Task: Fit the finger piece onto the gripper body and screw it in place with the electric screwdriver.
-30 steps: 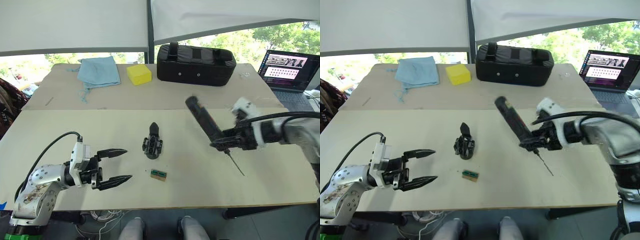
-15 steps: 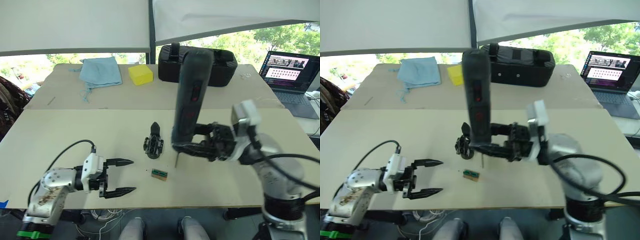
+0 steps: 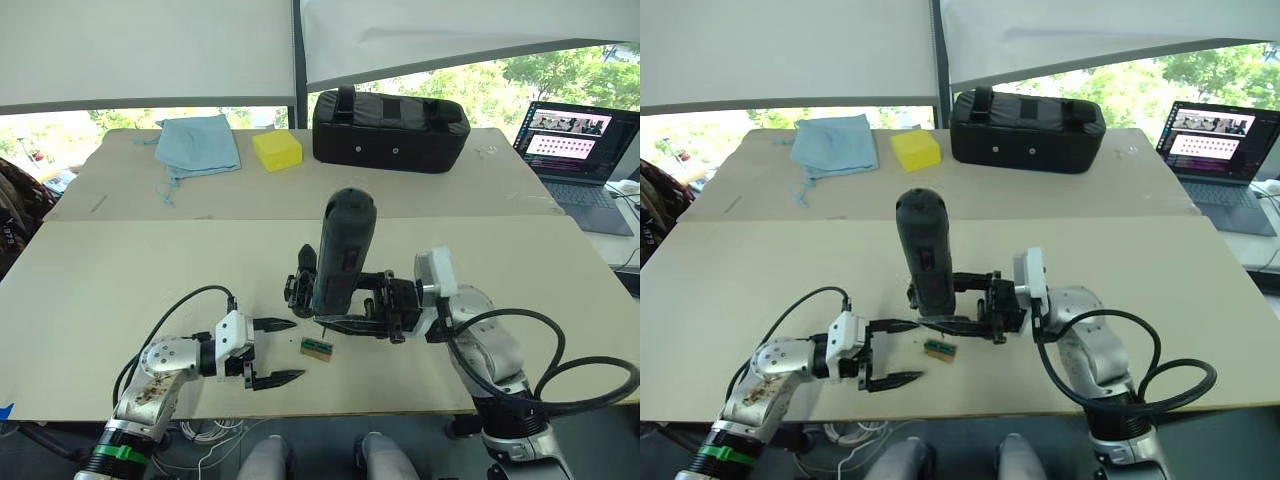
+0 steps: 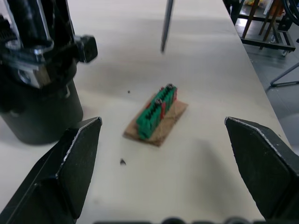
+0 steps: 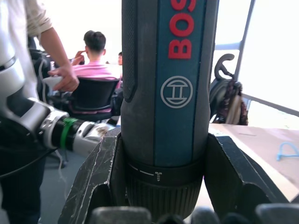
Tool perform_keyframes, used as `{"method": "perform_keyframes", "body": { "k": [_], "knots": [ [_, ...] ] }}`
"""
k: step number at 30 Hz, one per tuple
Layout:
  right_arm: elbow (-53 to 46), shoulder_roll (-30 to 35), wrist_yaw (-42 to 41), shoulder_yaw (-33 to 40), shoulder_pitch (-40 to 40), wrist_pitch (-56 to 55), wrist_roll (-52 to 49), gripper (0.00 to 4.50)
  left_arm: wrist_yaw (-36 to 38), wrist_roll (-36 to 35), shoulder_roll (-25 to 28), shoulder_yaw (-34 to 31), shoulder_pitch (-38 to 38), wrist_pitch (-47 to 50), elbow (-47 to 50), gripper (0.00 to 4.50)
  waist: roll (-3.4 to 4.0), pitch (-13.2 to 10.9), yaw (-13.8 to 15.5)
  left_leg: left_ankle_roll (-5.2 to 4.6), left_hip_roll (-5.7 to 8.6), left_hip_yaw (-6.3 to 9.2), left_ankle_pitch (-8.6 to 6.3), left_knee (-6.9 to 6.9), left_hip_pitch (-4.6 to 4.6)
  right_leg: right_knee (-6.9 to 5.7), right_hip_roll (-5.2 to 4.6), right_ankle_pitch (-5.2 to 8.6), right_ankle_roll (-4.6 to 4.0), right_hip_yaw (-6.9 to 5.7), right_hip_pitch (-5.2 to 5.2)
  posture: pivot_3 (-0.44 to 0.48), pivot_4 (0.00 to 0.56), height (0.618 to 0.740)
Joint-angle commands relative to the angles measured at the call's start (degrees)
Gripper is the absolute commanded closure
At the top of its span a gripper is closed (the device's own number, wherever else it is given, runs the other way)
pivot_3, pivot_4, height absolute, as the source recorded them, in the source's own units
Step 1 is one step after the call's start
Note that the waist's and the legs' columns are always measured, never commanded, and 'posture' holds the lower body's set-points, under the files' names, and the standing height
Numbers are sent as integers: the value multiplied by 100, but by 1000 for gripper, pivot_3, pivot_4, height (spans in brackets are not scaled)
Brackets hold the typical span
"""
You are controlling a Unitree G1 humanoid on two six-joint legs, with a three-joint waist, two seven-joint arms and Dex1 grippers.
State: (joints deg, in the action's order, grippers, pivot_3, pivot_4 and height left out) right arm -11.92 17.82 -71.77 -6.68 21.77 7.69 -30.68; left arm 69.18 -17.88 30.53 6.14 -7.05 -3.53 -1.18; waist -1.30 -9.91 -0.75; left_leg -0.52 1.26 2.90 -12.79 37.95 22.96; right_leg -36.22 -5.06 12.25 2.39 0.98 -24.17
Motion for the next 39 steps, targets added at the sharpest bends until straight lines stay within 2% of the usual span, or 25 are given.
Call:
{"method": "perform_keyframes", "body": {
  "k": [1,39],
  "knots": [
    [-41,23,-26,23,33,-241,-64,2598,3,35,-11,99,-58,-25,-20,0,0,0,1,0,0,0,0,0,1,0,0,0,0,0,0,0,150,740],
    [27,168,-20,-35,-35,-339,-196,2598,-161,212,-256,393,-110,-77,-334,0,1,0,15,0,3,0,0,0,-6,-1,-3,0,1,0,7,0,150,740]
  ]
}}
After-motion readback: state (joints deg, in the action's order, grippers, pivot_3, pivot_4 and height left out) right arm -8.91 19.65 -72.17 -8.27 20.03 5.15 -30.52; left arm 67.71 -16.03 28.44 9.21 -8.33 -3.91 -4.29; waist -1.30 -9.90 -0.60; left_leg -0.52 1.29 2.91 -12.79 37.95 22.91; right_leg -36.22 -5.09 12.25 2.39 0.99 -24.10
